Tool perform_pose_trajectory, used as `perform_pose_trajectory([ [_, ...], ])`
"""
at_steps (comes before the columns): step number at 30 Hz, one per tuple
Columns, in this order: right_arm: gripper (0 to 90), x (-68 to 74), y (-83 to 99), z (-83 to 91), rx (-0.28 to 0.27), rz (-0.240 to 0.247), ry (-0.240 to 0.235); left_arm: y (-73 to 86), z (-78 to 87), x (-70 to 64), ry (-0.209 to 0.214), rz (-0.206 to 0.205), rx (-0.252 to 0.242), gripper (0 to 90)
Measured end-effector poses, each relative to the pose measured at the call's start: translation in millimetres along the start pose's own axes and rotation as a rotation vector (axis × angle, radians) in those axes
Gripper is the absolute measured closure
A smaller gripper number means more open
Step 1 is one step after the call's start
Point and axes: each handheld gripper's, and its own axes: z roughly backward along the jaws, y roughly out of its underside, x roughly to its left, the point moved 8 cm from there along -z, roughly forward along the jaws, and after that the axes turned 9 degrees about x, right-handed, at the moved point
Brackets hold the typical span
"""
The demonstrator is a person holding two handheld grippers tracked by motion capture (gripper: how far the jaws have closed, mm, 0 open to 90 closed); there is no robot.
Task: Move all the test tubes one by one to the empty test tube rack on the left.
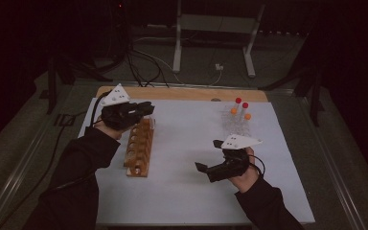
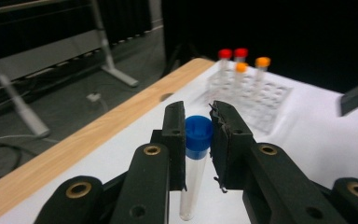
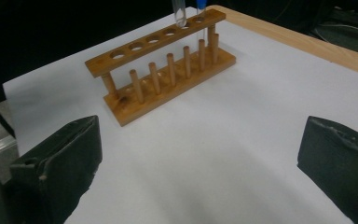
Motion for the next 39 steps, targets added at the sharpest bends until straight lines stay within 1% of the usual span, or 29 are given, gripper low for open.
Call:
perform_pose_trajectory([
  [3,0.0,0.1,0.1,0.0,0.001,0.002,0.001,4.6,1.9,12.6,-0.031,0.015,0.005,77.5],
  [4,0.0,0.1,0.2,0.1,0.0,0.001,0.0,6.2,2.1,16.9,-0.047,0.019,0.006,77.5],
  [5,0.0,0.2,0.3,0.1,0.001,0.002,-0.004,8.0,1.9,20.3,-0.048,0.029,0.008,77.5],
  [6,0.0,-0.1,0.4,0.0,0.001,0.003,-0.001,10.0,1.6,24.3,-0.063,0.036,0.012,77.5],
  [8,0.0,-0.4,0.7,-0.4,0.002,0.003,-0.004,13.8,0.7,31.0,-0.074,0.05,0.017,77.5],
  [9,0.0,-0.5,0.7,-0.5,0.001,0.003,-0.002,15.6,-0.2,34.6,-0.09,0.053,0.017,77.5],
  [10,0.0,-0.4,0.8,-0.5,0.002,0.002,-0.005,17.4,-1.6,37.7,-0.093,0.06,0.019,77.5],
  [12,0.0,-0.1,0.9,-0.8,0.003,0.004,-0.004,21.7,-4.6,44.2,-0.115,0.066,0.034,77.5],
  [13,0.0,0.1,1.0,-1.0,0.004,0.003,-0.007,23.3,-6.2,46.6,-0.119,0.072,0.036,77.5],
  [14,0.0,0.2,1.2,-1.2,0.004,0.003,-0.007,25.0,-7.3,49.5,-0.131,0.073,0.039,77.5],
  [18,0.0,-0.5,1.9,-1.5,0.006,0.004,-0.007,32.6,-12.6,58.5,-0.149,0.094,0.044,77.5],
  [22,0.0,-0.9,2.6,-1.4,0.008,0.005,-0.009,42.3,-18.3,63.8,-0.152,0.118,0.049,77.5],
  [26,0.0,-1.6,3.2,-1.3,0.007,0.002,-0.01,51.0,-25.5,65.2,-0.146,0.14,0.051,77.5],
  [31,0.0,-2.5,4.0,-1.6,0.008,-0.005,-0.014,60.9,-34.9,63.9,-0.139,0.15,0.063,77.5],
  [32,0.0,-2.4,4.0,-1.7,0.008,-0.006,-0.018,62.7,-36.6,62.9,-0.132,0.154,0.066,77.5],
  [33,0.0,-2.4,4.1,-1.7,0.008,-0.006,-0.018,64.6,-38.3,62.7,-0.135,0.15,0.071,77.5],
  [35,0.0,-2.5,4.4,-1.7,0.008,-0.007,-0.02,68.1,-41.4,61.6,-0.129,0.155,0.073,77.5],
  [36,0.0,-2.7,4.5,-1.8,0.008,-0.007,-0.021,70.0,-42.6,61.5,-0.135,0.154,0.076,77.5],
  [39,0.0,-2.7,4.6,-1.5,0.008,-0.009,-0.023,75.5,-45.1,61.4,-0.13,0.165,0.074,77.5],
])
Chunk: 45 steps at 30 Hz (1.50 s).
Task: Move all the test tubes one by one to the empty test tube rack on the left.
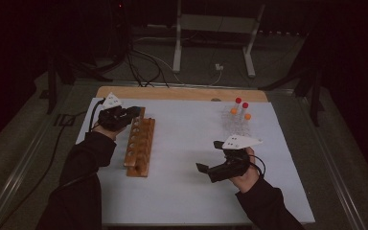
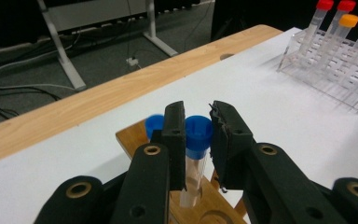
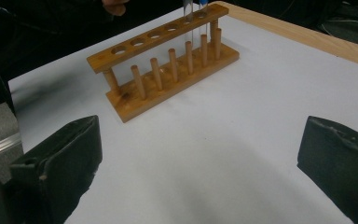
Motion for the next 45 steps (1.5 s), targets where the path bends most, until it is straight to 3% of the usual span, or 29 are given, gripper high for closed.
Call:
perform_pose_trajectory([
  [12,0.0,0.8,0.4,-0.9,0.004,0.003,-0.003,16.4,-7.5,2.1,-0.009,0.004,0.015,77.5],
  [18,0.0,1.3,0.4,-0.8,0.005,0.004,-0.005,17.3,-7.4,2.1,-0.008,0.006,0.009,77.4],
  [33,0.0,3.2,-4.8,6.3,-0.009,0.028,0.0,16.7,-7.8,-2.7,-0.006,-0.003,0.057,75.5],
  [37,0.0,2.1,-8.7,11.6,-0.03,0.022,0.003,16.6,-1.3,-7.6,0.002,-0.017,0.061,60.3],
  [45,0.0,-17.3,-15.1,28.7,-0.069,-0.007,0.055,17.7,24.3,-28.4,0.089,-0.033,0.049,26.1],
])
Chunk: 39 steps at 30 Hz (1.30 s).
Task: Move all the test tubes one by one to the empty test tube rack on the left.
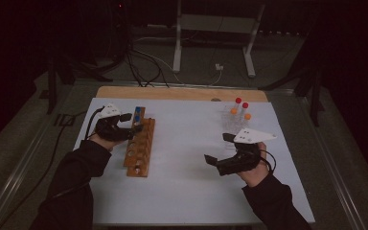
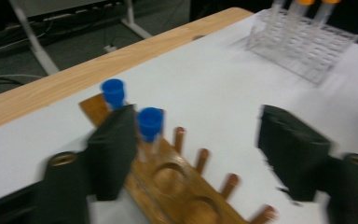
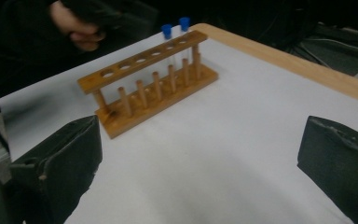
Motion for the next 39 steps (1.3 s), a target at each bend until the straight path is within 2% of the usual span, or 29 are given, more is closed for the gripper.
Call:
perform_pose_trajectory([
  [2,0.0,-7.7,-1.7,4.4,-0.01,-0.003,0.028,1.3,5.9,-8.5,0.033,-0.001,-0.002,17.9],
  [3,0.0,-11.5,-2.0,6.6,-0.011,-0.004,0.043,2.2,8.8,-12.2,0.037,-0.007,-0.003,15.2],
  [8,0.0,-34.8,-1.3,16.0,-0.021,-0.034,0.104,8.7,22.0,-34.7,0.109,-0.027,-0.004,2.0],
  [11,0.0,-50.6,2.0,21.4,-0.023,-0.053,0.146,12.0,30.5,-45.1,0.134,-0.03,-0.028,1.7],
  [15,0.0,-74.5,9.4,26.7,-0.019,-0.091,0.199,18.9,36.0,-56.2,0.152,-0.052,-0.022,1.7],
  [20,6.0,-104.6,22.0,28.7,-0.009,-0.141,0.261,23.0,40.0,-66.1,0.177,-0.067,-0.029,1.6],
  [27,18.8,-141.6,42.8,19.3,0.036,-0.2,0.33,25.7,41.0,-76.3,0.197,-0.086,-0.027,1.7],
  [32,36.1,-165.5,57.2,9.7,0.075,-0.232,0.358,25.3,43.4,-77.4,0.211,-0.079,-0.038,1.7],
  [35,46.6,-175.3,61.6,5.9,0.088,-0.228,0.363,25.8,43.2,-77.2,0.216,-0.075,-0.038,1.7],
  [39,51.1,-183.8,64.1,-1.7,0.117,-0.227,0.367,27.3,41.0,-76.3,0.205,-0.077,-0.028,1.7],
])
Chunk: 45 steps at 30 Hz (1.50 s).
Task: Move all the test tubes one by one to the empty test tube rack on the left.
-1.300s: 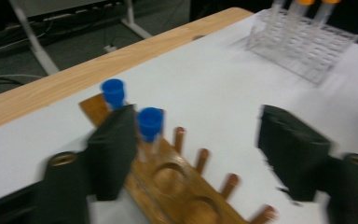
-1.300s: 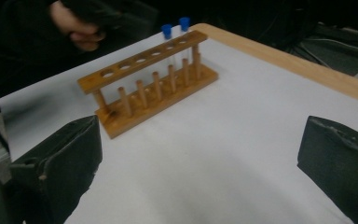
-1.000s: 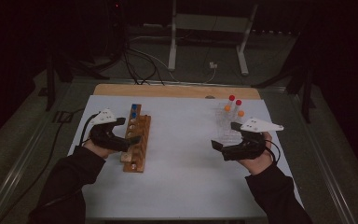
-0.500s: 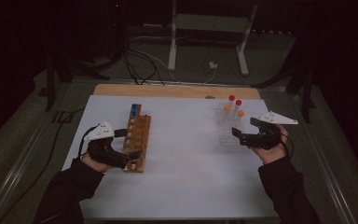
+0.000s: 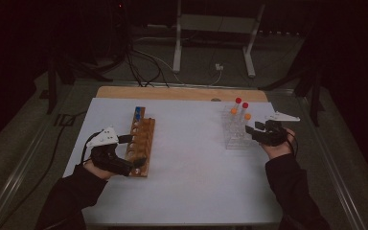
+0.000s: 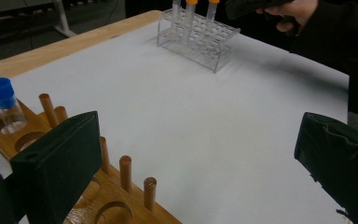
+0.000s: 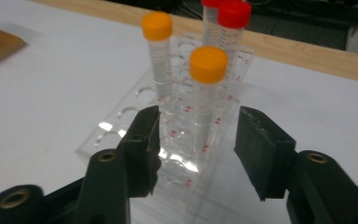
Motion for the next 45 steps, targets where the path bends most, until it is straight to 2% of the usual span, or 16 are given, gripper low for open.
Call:
perform_pose_trajectory([
  [9,61.1,-5.4,-4.7,-18.1,0.025,-0.01,0.019,0.3,-0.5,0.2,0.001,0.0,-0.001,1.7],
  [21,73.2,-1.2,-10.5,-30.1,0.039,-0.011,0.035,1.4,-0.3,3.2,-0.003,0.009,-0.001,1.7],
  [25,74.7,-1.9,-11.7,-30.4,0.036,-0.011,0.05,2.2,-0.9,3.4,-0.002,0.009,0.004,1.7],
  [33,75.0,-0.8,-22.4,-18.3,0.013,0.005,0.064,0.3,0.5,1.8,0.006,0.005,-0.001,1.7],
  [45,75.0,9.5,-49.4,20.1,-0.043,0.055,0.074,-4.4,1.3,-1.4,0.022,0.002,-0.002,1.7],
])
